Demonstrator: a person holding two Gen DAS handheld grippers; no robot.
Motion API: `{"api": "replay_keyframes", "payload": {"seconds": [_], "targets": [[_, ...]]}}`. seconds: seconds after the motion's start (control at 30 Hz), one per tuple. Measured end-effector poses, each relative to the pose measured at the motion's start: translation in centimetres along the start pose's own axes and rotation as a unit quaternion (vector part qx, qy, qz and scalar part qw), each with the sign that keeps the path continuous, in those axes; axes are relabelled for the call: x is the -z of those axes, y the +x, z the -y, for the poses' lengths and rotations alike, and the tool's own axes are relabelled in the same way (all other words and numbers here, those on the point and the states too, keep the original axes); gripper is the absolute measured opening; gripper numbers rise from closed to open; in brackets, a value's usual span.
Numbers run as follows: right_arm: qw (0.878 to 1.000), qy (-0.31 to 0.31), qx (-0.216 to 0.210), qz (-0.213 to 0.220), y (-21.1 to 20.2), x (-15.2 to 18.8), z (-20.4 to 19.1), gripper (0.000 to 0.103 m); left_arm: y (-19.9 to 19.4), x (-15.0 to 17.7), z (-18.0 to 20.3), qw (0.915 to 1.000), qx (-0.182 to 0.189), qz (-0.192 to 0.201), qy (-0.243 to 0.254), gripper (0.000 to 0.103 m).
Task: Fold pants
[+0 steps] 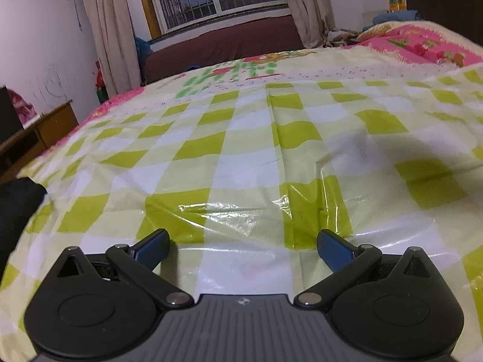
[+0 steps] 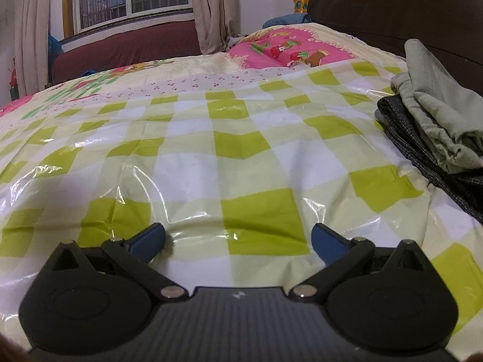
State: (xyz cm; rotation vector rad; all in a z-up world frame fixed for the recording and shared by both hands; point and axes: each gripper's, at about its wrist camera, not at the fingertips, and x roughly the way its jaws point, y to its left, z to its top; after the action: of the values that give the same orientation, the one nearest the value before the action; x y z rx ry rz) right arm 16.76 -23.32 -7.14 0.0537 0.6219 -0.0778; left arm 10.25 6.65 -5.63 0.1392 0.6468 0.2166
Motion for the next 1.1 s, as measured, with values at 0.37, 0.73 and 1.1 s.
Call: {"api": "replay_keyframes", "payload": {"seconds": [0.37, 0.73, 1.1], "targets": [[1.000, -0.001, 0.002, -0.001, -0.1, 0.0, 0.0, 0.102, 0.0, 0.0, -1.2, 0.9990, 0.040, -0.006, -0.017, 0.103], [1.000, -0.001, 0.002, 0.000, -0.1, 0.0, 0.0, 0.102, -0.1, 0.0, -1.3, 0.9986, 0.051, -0.005, -0.014, 0.103], [1.000, -0.001, 0.002, 0.000, -0.1, 0.0, 0.0, 0.102, -0.2, 0.1, -1.2, 0.9988, 0.048, -0.002, -0.011, 0.103]]}}
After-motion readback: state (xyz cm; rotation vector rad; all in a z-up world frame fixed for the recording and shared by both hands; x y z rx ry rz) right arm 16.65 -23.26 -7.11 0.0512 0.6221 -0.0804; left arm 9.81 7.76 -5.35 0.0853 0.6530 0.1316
